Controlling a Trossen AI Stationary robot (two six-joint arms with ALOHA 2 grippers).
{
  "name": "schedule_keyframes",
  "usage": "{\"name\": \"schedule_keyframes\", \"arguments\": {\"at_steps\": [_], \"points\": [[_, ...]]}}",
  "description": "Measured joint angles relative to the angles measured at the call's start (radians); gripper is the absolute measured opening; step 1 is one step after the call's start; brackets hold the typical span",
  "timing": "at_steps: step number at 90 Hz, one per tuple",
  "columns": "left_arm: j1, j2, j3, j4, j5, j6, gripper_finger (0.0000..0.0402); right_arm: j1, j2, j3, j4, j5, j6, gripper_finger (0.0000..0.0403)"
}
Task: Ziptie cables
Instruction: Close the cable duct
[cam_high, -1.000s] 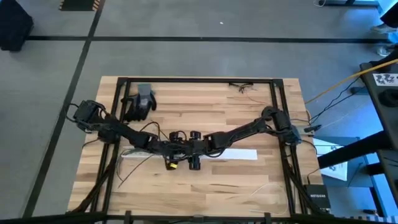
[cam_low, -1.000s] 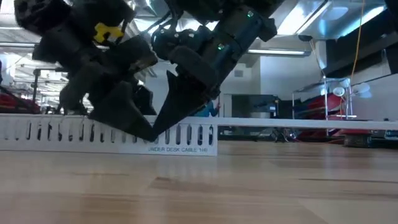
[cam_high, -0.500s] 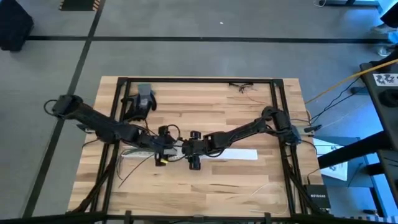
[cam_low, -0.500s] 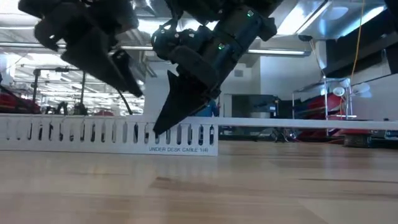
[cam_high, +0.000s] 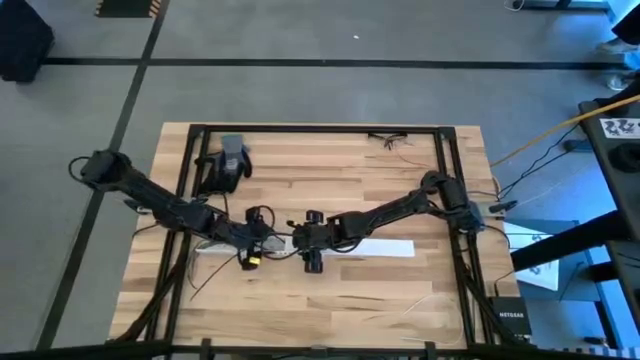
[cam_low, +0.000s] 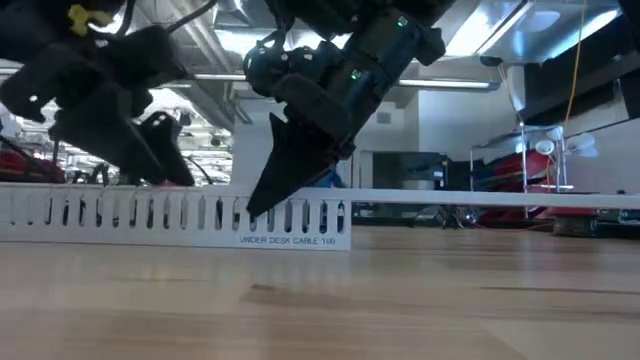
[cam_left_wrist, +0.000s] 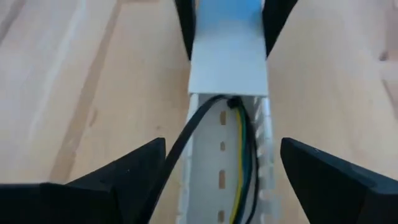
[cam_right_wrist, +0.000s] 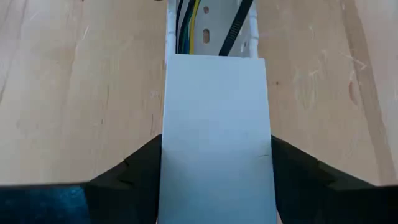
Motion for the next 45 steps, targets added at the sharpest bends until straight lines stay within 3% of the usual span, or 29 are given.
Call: {"name": "schedule_keyframes", "arguments": {"at_steps": [31, 45], "points": [[-0.017, 0.146, -0.021, 0.167, 0.013, -0.009, 0.031, 0.001, -0.001, -0.002, 0.014, 0.003, -0.003, 0.0229], [-0.015, 0.18, -0.022, 0.211, 0.007, 0.013, 0.0275, 0.001, -0.001, -0.002, 0.015, 0.004, -0.002, 0.0229]]}}
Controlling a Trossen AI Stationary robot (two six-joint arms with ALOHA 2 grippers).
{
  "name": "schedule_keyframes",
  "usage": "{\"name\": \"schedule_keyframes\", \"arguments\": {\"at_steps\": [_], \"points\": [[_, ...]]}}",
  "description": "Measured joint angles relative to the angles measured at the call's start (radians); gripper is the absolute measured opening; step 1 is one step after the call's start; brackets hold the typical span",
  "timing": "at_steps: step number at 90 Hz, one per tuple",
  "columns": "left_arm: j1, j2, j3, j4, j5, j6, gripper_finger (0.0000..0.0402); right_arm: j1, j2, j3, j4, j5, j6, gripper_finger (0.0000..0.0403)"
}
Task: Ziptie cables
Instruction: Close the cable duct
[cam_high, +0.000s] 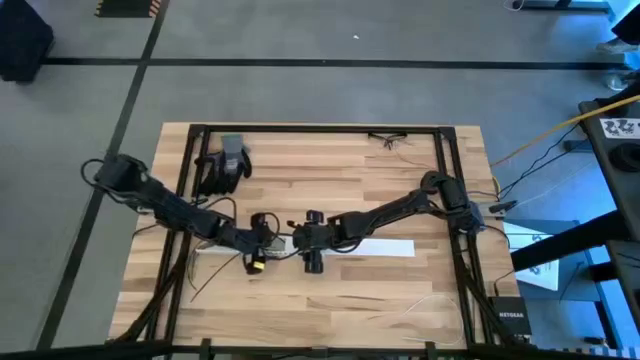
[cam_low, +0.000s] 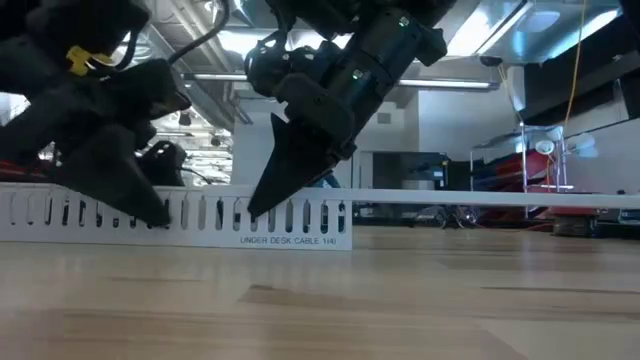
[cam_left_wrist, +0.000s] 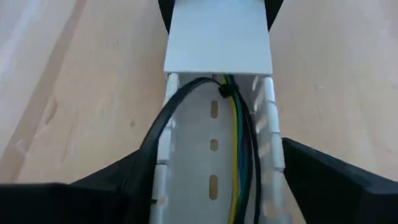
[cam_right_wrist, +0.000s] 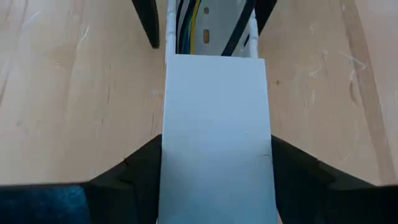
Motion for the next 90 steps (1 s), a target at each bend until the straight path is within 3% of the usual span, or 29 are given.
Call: {"name": "schedule_keyframes", "arguments": {"at_steps": [25, 85, 90], "points": [[-0.001, 0.002, -0.001, 0.008, 0.007, -0.004, 0.0209, 0.001, 0.0, -0.002, 0.035, -0.02, 0.0, 0.0229], [0.023, 0.004, -0.003, 0.038, 0.015, 0.034, 0.0213, -0.005, 0.01, -0.003, 0.085, -0.029, -0.002, 0.0229], [0.023, 0.011, 0.001, 0.067, 0.015, 0.042, 0.0213, -0.009, 0.024, 0.003, 0.152, -0.042, -0.005, 0.0229]]}}
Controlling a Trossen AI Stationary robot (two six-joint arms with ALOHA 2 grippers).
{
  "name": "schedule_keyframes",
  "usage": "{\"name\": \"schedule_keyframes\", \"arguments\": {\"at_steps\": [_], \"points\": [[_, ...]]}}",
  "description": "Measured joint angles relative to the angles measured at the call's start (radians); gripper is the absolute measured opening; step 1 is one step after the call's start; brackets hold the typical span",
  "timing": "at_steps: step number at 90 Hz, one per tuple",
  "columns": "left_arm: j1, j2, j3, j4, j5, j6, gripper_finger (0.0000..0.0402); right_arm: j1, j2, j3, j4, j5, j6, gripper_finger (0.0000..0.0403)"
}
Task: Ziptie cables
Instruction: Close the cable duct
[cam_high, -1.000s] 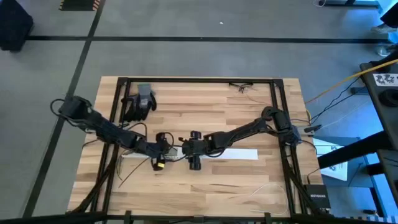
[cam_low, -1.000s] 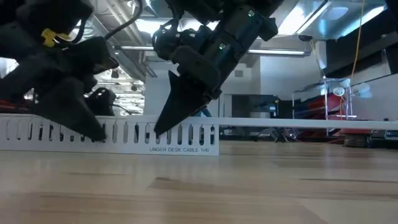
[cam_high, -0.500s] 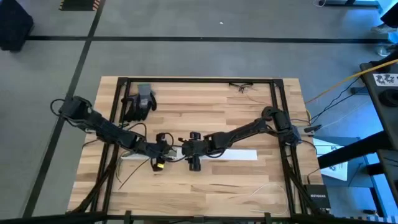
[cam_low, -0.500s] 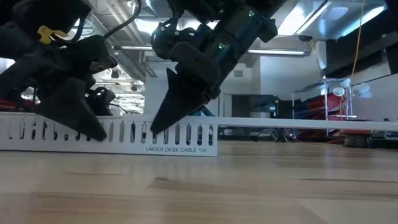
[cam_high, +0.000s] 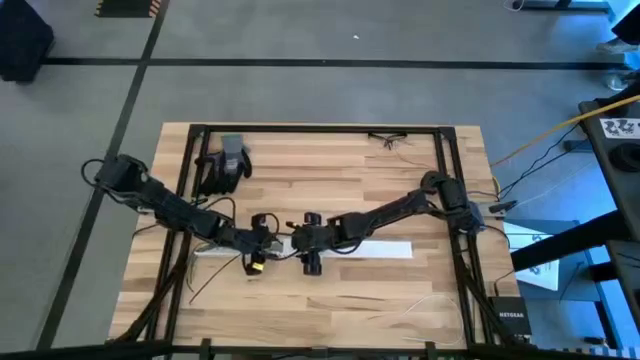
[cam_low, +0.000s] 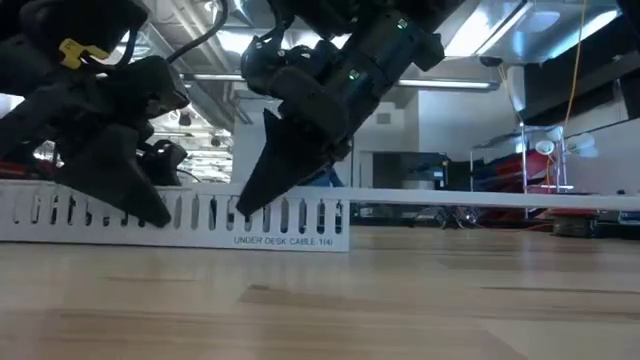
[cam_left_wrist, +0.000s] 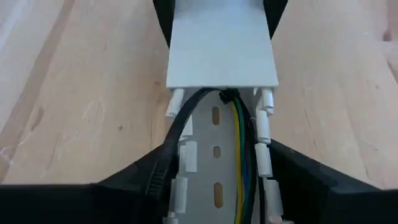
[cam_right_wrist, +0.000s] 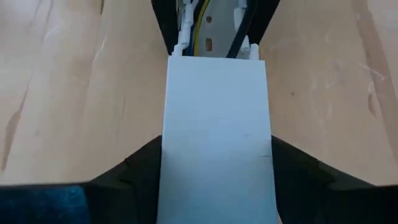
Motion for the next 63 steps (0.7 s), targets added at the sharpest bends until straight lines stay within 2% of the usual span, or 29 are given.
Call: {"name": "schedule_keyframes", "arguments": {"at_steps": [25, 41, 63], "points": [[0.003, 0.13, 0.016, 0.11, 0.003, 0.0, 0.0214, -0.001, 0.012, -0.003, -0.017, -0.007, 0.003, 0.0229], [0.02, 0.165, 0.016, 0.226, 0.02, 0.04, 0.0214, -0.001, 0.011, -0.003, -0.05, -0.021, 0.001, 0.0229], [0.055, 0.198, 0.03, 0.271, 0.032, 0.055, 0.0231, -0.002, 0.001, 0.002, -0.133, 0.006, -0.025, 0.0229]]}}
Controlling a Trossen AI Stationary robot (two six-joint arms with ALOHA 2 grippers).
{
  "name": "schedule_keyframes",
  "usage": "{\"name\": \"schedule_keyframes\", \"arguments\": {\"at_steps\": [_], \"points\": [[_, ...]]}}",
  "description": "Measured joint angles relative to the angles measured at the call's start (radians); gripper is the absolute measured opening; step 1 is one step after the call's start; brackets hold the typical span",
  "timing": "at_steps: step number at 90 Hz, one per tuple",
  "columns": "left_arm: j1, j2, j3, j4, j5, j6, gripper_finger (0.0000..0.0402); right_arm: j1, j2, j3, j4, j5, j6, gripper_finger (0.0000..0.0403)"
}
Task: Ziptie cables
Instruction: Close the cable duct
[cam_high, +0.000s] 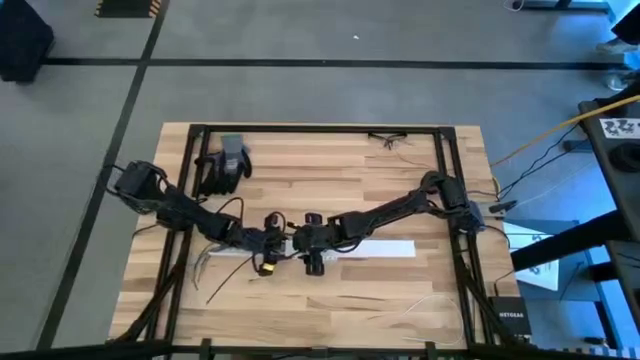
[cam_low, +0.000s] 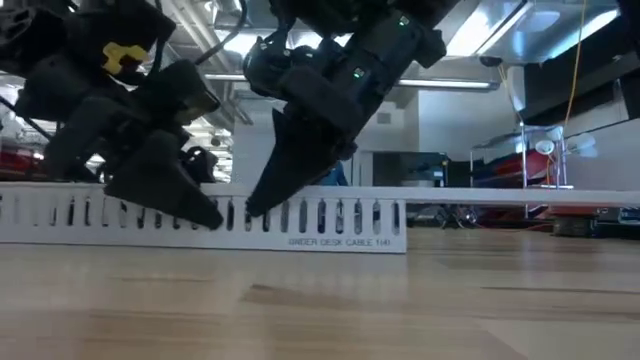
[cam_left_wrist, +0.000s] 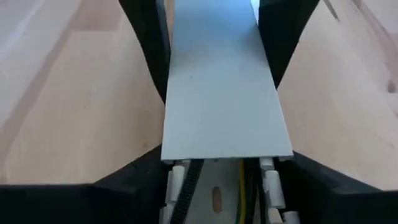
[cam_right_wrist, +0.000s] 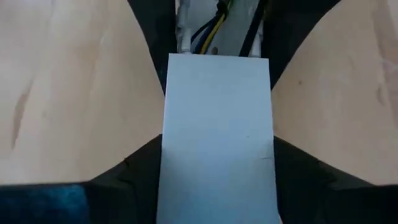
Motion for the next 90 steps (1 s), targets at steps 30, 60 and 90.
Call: {"name": "schedule_keyframes", "arguments": {"at_steps": [30, 60, 90], "points": [[0.02, -0.08, 0.074, -0.208, 0.011, 0.048, 0.0301, -0.005, 0.003, 0.002, 0.022, 0.029, -0.002, 0.0229], [-0.019, -0.356, 0.138, -0.73, -0.013, -0.115, 0.0306, -0.004, 0.002, 0.0, 0.016, 0.023, 0.0, 0.0229], [-0.045, -0.364, 0.081, -0.711, -0.026, -0.135, 0.0306, -0.003, 0.002, -0.002, 0.018, 0.019, 0.0, 0.0229]]}}
